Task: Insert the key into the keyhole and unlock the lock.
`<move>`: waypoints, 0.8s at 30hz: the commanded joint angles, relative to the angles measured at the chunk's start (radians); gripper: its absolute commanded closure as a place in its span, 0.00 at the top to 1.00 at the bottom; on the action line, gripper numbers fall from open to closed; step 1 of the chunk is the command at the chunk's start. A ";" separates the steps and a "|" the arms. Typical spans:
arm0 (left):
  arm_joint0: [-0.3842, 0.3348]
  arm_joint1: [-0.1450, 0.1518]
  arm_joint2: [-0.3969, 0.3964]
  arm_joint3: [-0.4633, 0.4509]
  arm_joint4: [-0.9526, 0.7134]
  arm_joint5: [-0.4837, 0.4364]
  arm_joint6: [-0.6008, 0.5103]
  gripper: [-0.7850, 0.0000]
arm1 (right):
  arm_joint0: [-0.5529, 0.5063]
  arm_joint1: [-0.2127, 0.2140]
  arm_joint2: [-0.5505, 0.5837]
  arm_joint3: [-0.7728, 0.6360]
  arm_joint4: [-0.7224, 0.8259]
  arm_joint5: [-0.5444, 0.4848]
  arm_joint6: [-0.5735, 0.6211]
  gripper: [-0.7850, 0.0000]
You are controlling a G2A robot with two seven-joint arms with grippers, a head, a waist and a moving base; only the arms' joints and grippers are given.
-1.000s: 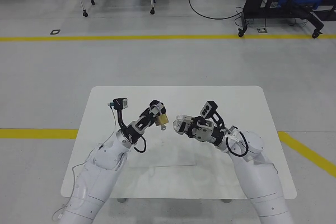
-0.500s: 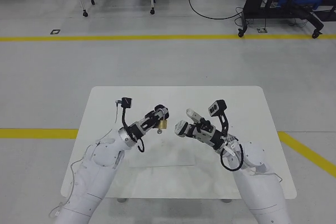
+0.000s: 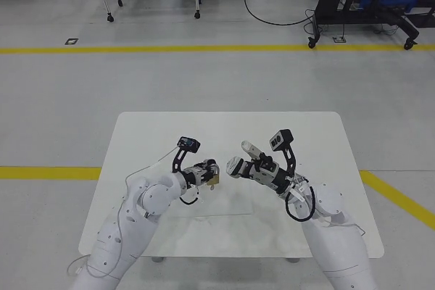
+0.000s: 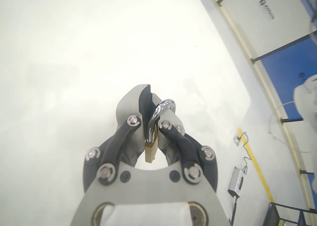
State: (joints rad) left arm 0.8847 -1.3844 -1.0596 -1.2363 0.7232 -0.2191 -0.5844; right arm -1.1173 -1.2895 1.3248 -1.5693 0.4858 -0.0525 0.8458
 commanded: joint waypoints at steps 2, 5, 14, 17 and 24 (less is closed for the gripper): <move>-0.016 -0.004 0.025 0.036 0.051 0.052 -0.012 0.00 | 0.000 0.000 0.000 0.000 0.000 0.000 0.000 1.00; -0.037 -0.007 0.042 0.066 0.084 0.103 -0.053 0.08 | 0.000 0.000 0.000 0.000 0.000 0.000 0.000 1.00; -0.040 0.001 0.011 0.061 0.082 0.133 -0.108 0.47 | 0.000 0.000 0.000 0.000 0.000 0.000 0.000 1.00; -0.021 0.010 -0.030 0.020 0.040 0.122 -0.120 0.59 | 0.000 0.000 0.000 0.000 0.000 0.000 0.000 1.00; 0.091 0.047 -0.200 -0.159 -0.024 0.078 -0.060 0.81 | 0.000 0.000 0.000 0.000 0.000 0.000 0.000 1.00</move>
State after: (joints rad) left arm 0.9504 -1.3439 -1.2252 -1.3592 0.7045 -0.1322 -0.6633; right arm -1.1172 -1.2895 1.3248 -1.5693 0.4858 -0.0525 0.8458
